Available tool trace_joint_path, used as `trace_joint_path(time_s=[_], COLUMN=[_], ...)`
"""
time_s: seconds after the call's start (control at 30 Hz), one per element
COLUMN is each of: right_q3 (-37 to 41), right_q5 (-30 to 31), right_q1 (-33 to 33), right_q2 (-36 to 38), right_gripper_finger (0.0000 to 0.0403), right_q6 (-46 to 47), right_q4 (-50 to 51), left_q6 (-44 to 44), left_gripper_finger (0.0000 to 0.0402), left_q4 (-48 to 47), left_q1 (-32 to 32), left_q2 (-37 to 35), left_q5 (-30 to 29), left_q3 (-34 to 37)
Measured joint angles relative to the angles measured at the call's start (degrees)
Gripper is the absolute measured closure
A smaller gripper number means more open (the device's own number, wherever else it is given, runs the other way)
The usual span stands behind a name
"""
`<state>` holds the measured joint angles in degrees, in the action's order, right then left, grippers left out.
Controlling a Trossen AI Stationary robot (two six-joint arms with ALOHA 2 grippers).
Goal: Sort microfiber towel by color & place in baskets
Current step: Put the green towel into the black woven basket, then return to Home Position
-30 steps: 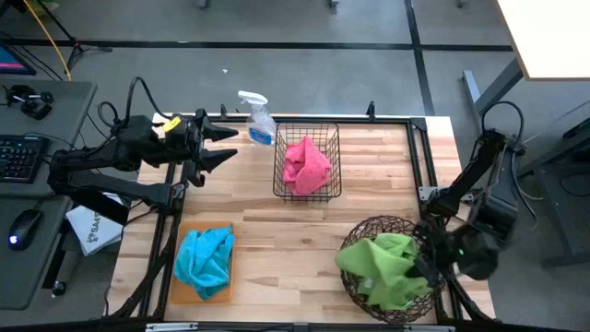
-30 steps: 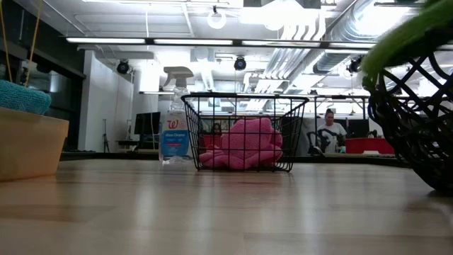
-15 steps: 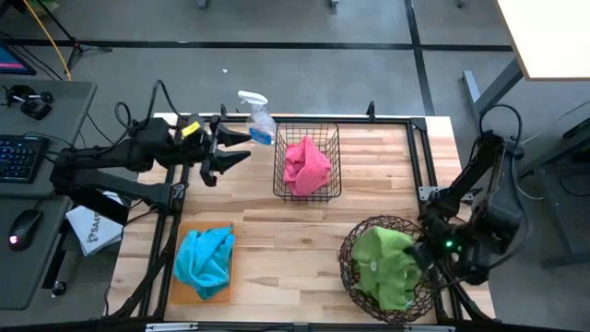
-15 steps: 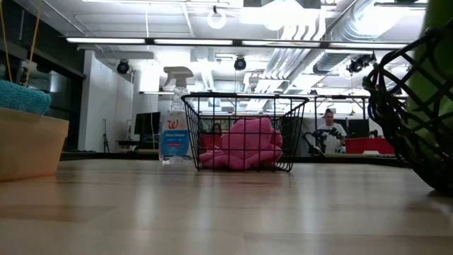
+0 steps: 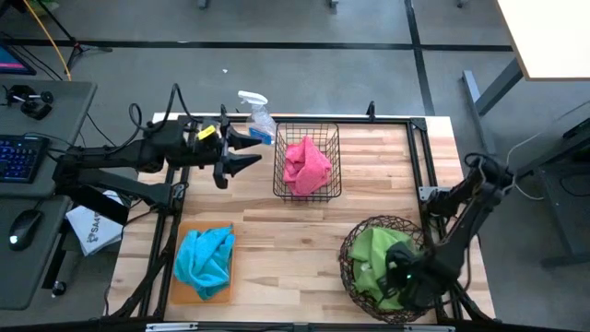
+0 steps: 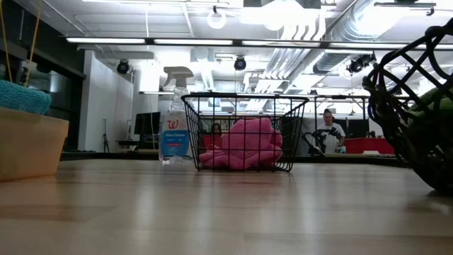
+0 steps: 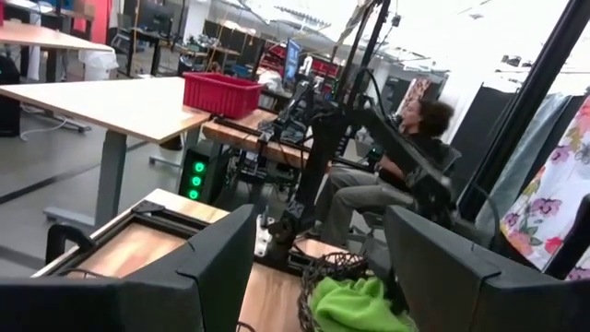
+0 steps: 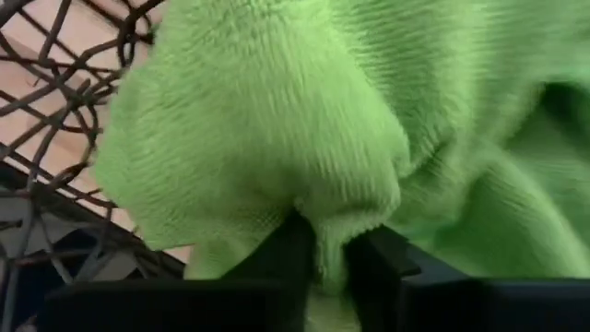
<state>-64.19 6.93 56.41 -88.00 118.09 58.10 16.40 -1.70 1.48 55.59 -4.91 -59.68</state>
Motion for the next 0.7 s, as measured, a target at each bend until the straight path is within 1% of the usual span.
trace_joint_path(time_s=[0.1, 0.2, 0.3, 0.4, 0.5, 0.6, 0.63, 0.7], right_q3=[0.7, 0.7, 0.6, -1.0, -2.9, -4.6, -4.9, -5.2], right_q5=[-0.7, -3.9, -8.0, -9.9, -10.1, -9.9, -9.0, -4.4], right_q1=[-1.4, -2.9, -4.6, -6.0, -7.0, -7.3, -7.3, -7.3], right_q2=[-1.6, -1.4, 0.9, 4.5, 8.7, 12.8, 13.9, 15.9], right_gripper_finger=[0.029, 0.0223, 0.0158, 0.0107, 0.0077, 0.0067, 0.0067, 0.0068], right_q6=[-0.6, -3.1, -8.9, -13.7, -15.6, -16.0, -16.0, -15.0], right_q4=[-3.0, -3.1, -2.9, -1.8, 1.6, 6.7, 8.1, 10.2], left_q6=[0.0, 0.0, -0.2, -0.5, -0.5, -1.2, -2.1, -4.7], left_gripper_finger=[0.0172, 0.0172, 0.0172, 0.0172, 0.0172, 0.0172, 0.0172, 0.0172], left_q4=[0.6, 0.8, 0.9, 0.7, 0.5, -0.2, -0.7, -1.1], left_q1=[0.0, 0.0, 0.0, 0.0, 0.0, 0.0, 0.0, 0.0], left_q2=[0.0, 0.0, 0.0, 0.0, -0.1, -0.6, -1.0, -1.8], left_q5=[0.0, 0.0, 0.0, 0.0, 0.0, 0.0, 0.0, 0.1], left_q3=[0.0, 0.0, 0.0, 0.0, 0.0, 0.0, 0.0, 0.0])
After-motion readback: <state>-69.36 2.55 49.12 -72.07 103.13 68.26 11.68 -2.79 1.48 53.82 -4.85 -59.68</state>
